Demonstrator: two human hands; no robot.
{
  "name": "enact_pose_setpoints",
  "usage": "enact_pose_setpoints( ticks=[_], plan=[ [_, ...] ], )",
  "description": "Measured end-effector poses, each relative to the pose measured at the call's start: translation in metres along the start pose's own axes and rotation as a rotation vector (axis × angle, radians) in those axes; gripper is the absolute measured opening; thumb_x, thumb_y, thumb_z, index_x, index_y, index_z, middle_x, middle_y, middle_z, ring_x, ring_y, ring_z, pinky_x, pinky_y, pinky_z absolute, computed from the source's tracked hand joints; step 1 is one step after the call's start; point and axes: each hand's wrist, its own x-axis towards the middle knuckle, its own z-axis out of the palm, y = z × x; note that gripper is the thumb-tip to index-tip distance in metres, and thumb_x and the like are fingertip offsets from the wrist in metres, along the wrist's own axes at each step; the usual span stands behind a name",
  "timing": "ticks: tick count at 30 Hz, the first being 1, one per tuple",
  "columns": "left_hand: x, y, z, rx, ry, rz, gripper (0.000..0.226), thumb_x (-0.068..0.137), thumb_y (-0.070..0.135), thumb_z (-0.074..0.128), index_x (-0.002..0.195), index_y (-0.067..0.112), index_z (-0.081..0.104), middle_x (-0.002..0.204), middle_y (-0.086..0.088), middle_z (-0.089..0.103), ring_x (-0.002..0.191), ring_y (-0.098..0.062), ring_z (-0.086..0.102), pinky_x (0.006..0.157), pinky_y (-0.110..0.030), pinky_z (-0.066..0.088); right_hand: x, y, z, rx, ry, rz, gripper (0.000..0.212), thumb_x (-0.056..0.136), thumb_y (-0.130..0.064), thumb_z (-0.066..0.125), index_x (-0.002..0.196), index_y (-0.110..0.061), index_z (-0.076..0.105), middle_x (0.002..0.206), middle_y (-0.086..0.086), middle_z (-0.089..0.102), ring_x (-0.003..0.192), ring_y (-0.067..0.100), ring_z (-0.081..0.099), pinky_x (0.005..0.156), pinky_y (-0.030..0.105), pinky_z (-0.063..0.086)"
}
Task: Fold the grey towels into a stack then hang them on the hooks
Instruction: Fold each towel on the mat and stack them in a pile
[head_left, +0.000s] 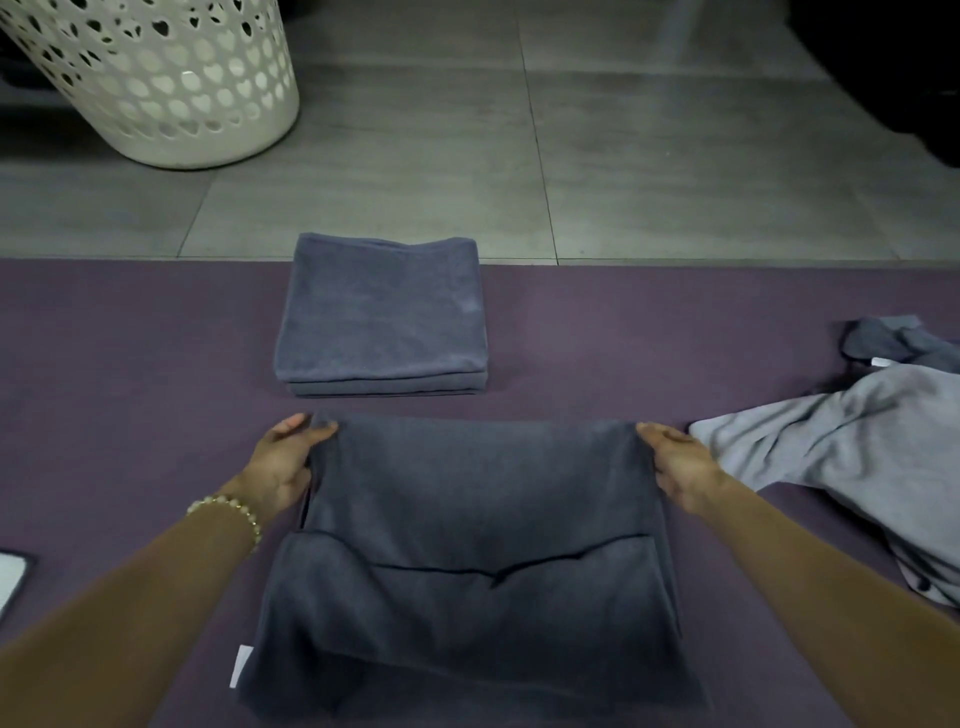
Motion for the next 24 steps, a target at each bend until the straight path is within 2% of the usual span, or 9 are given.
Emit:
enact_pose_setpoints(
  ticks=[2,5,7,12,14,17,19,21,24],
  plan=[
    [-0.002,-0.002,-0.001,0.185,0.022,0.022,0.016,0.089,0.022,0.064,0.095,0.009,0.058,0.108,-0.011,0.063,0.084,-0.016,0.059,0.063,-0.022,0.054,-0.001,0.001,0.002,-0.105,0.017,0.003,0.022,0.092,-0.025,0.06,0.112,-0.016,0.06,0.098,0.0,0.06,0.095,0.016,0.052,0.064,0.024,0.041],
    [0.0,0.005,-0.008,0.36,-0.064,-0.085,0.049,0.086,0.05,0.061,0.108,0.007,0.058,0.108,-0.005,0.063,0.099,-0.02,0.06,0.08,-0.029,0.051,-0.006,0.003,0.001,-0.208,0.051,0.029,0.02,0.09,-0.032,0.063,0.1,-0.014,0.063,0.093,0.001,0.061,0.092,0.02,0.054,0.064,0.027,0.041],
    [0.0,0.009,-0.009,0.438,-0.149,-0.155,0.054,0.082,0.051,0.063,0.113,0.006,0.059,0.111,-0.006,0.064,0.102,-0.019,0.06,0.088,-0.032,0.048,-0.008,0.006,-0.001,-0.267,0.052,0.021,0.02,0.09,-0.034,0.062,0.091,-0.014,0.062,0.085,-0.001,0.059,0.09,0.021,0.052,0.064,0.028,0.04],
    [0.0,0.004,-0.008,0.286,-0.181,-0.036,0.027,0.094,0.021,0.057,0.117,0.006,0.06,0.11,-0.011,0.066,0.087,-0.018,0.063,0.079,-0.03,0.051,-0.01,0.012,-0.002,-0.389,0.069,-0.084,0.028,0.095,-0.025,0.056,0.104,0.0,0.062,0.096,0.012,0.057,0.088,0.021,0.048,0.074,0.029,0.038],
    [-0.001,0.002,-0.011,0.186,-0.113,0.037,0.022,0.092,0.018,0.06,0.111,0.008,0.064,0.112,-0.012,0.066,0.087,-0.017,0.064,0.074,-0.027,0.053,-0.01,0.012,-0.003,-0.383,0.084,-0.102,0.02,0.096,-0.022,0.054,0.09,-0.003,0.059,0.089,0.013,0.055,0.081,0.02,0.046,0.066,0.023,0.04],
    [-0.009,0.004,-0.013,0.036,-0.187,-0.179,0.031,0.091,0.033,0.059,0.108,0.008,0.065,0.109,-0.013,0.068,0.093,-0.021,0.064,0.072,-0.031,0.054,-0.007,0.014,-0.005,-0.284,0.112,-0.086,0.017,0.096,-0.019,0.054,0.084,-0.007,0.055,0.084,0.007,0.05,0.083,0.021,0.044,0.062,0.026,0.038],
    [-0.021,0.006,-0.015,0.172,-0.259,-0.369,0.045,0.09,0.047,0.054,0.101,0.006,0.066,0.092,-0.013,0.072,0.091,-0.023,0.063,0.072,-0.034,0.055,-0.006,0.015,-0.007,-0.224,0.121,-0.048,0.012,0.095,-0.018,0.055,0.092,-0.007,0.056,0.091,0.007,0.052,0.089,0.021,0.045,0.064,0.027,0.039],
    [-0.026,0.006,-0.017,0.238,-0.28,-0.429,0.058,0.087,0.06,0.049,0.099,0.006,0.066,0.085,-0.013,0.073,0.089,-0.024,0.064,0.065,-0.032,0.059,-0.006,0.015,-0.008,-0.203,0.088,-0.031,0.013,0.095,-0.019,0.056,0.09,-0.007,0.058,0.093,0.007,0.056,0.089,0.02,0.049,0.065,0.026,0.041],
    [-0.027,0.002,-0.015,0.075,-0.281,-0.419,0.071,0.083,0.07,0.043,0.107,0.008,0.065,0.1,-0.015,0.072,0.096,-0.026,0.065,0.069,-0.037,0.056,-0.011,0.014,-0.011,-0.167,-0.008,-0.028,0.013,0.092,-0.022,0.061,0.084,-0.011,0.063,0.089,0.002,0.063,0.081,0.014,0.056,0.069,0.025,0.045]
  ],
)
